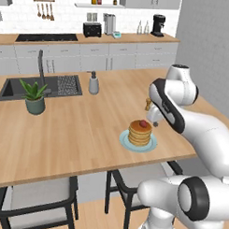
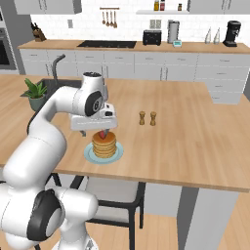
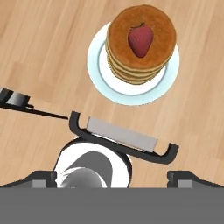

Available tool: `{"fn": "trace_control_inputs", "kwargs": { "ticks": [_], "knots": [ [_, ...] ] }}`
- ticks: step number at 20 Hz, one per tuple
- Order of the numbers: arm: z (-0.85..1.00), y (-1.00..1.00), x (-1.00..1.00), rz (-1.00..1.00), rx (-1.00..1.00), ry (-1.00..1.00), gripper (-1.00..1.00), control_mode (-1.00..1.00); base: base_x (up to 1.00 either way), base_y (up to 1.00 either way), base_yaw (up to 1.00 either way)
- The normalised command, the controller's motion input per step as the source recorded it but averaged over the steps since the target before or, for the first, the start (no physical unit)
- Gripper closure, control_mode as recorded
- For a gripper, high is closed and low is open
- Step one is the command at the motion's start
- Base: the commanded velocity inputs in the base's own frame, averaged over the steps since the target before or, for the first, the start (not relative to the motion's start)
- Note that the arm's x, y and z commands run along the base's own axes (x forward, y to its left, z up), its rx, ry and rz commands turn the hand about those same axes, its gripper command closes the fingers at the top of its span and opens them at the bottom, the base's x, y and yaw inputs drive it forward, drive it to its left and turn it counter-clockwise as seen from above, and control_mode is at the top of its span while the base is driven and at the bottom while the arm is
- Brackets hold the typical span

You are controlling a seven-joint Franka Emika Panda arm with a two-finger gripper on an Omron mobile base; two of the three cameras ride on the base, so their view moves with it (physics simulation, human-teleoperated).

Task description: Take the strawberry from the fridge and place it on top of the pancake, located on the dining counter.

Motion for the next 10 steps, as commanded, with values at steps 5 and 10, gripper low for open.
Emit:
{"fn": "trace_control_inputs", "kwargs": {
  "ticks": [5, 10],
  "knots": [
    [0.0, 0.0, -0.08, 0.0, 0.0, 0.0, -1.0, -1.0, 0.0, 0.0, 0.0],
    [0.0, 0.0, -0.04, 0.0, 0.0, 0.0, -1.0, -1.0, 0.0, 0.0, 0.0]
  ]
}}
